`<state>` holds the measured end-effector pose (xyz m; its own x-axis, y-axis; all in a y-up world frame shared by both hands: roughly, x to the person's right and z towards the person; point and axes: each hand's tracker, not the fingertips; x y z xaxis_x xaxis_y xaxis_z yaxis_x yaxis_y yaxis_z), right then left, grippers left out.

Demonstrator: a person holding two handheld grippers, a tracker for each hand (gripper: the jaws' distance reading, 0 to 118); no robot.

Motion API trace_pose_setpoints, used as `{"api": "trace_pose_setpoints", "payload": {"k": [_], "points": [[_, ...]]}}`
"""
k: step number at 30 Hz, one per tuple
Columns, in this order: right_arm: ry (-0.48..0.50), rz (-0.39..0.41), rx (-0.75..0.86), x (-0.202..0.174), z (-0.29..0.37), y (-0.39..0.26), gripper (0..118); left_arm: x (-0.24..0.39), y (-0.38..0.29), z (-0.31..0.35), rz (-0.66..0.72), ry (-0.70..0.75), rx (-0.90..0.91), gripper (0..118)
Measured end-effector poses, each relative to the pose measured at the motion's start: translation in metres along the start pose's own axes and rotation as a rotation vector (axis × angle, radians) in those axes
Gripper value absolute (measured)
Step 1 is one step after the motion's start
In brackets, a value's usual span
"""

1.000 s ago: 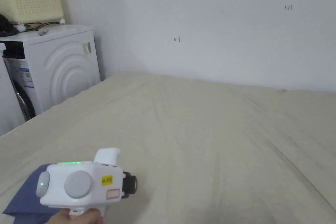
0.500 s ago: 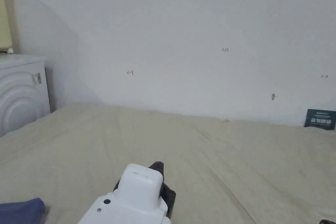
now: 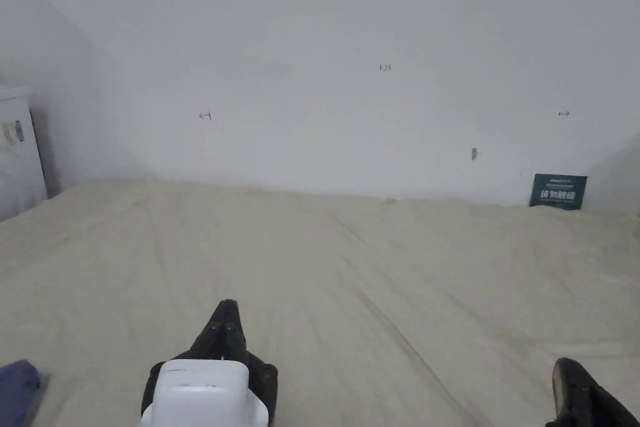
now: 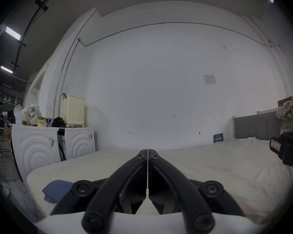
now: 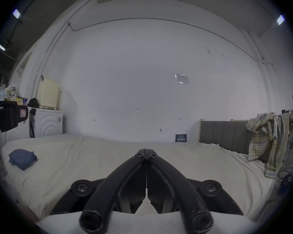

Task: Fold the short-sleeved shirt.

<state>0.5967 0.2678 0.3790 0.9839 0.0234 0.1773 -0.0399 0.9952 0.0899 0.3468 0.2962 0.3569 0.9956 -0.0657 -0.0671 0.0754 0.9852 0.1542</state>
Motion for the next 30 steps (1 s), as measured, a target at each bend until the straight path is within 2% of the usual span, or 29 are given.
{"api": "trace_pose_setpoints", "payload": {"k": [6, 7, 9, 11, 12, 13, 16, 17, 23, 25, 26, 30], "points": [[-0.02, 0.03, -0.016, 0.005, 0.0, 0.0, 1, -0.006, -0.009, -0.003, -0.033, 0.019, -0.026, 1], [-0.024, 0.041, -0.007, 0.005, 0.001, 0.001, 11, -0.008, -0.008, -0.003, -0.038, 0.023, -0.015, 3], [-0.032, 0.052, 0.008, 0.005, 0.0, 0.003, 55, -0.01, -0.006, -0.003, -0.036, 0.002, -0.003, 12], [-0.022, 0.048, 0.017, 0.005, 0.0, 0.007, 90, -0.009, -0.003, -0.005, -0.042, 0.0, 0.001, 29], [-0.024, 0.049, 0.023, 0.003, 0.0, 0.009, 95, -0.01, -0.002, -0.007, -0.043, -0.003, -0.001, 33], [-0.031, 0.055, 0.031, 0.002, 0.001, 0.01, 96, -0.01, 0.0, -0.008, -0.039, -0.003, -0.003, 41], [-0.022, 0.08, 0.022, 0.0, -0.001, 0.014, 96, -0.013, 0.002, -0.013, -0.005, -0.032, -0.037, 105], [-0.02, 0.083, 0.018, -0.001, -0.001, 0.015, 96, -0.013, 0.002, -0.015, -0.006, -0.023, -0.042, 118], [-0.002, 0.061, 0.017, 0.001, 0.002, 0.015, 96, -0.015, 0.001, -0.011, -0.02, -0.049, -0.024, 118], [-0.129, 0.109, 0.008, -0.008, 0.005, 0.011, 96, -0.014, 0.001, -0.011, -0.039, -0.052, -0.025, 118], [-0.165, 0.09, 0.014, -0.009, 0.006, 0.009, 96, -0.014, 0.001, -0.011, -0.045, -0.057, -0.026, 118], [-0.033, -0.024, -0.034, -0.002, 0.004, 0.018, 96, -0.016, 0.004, -0.009, -0.049, -0.093, -0.014, 118]]}}
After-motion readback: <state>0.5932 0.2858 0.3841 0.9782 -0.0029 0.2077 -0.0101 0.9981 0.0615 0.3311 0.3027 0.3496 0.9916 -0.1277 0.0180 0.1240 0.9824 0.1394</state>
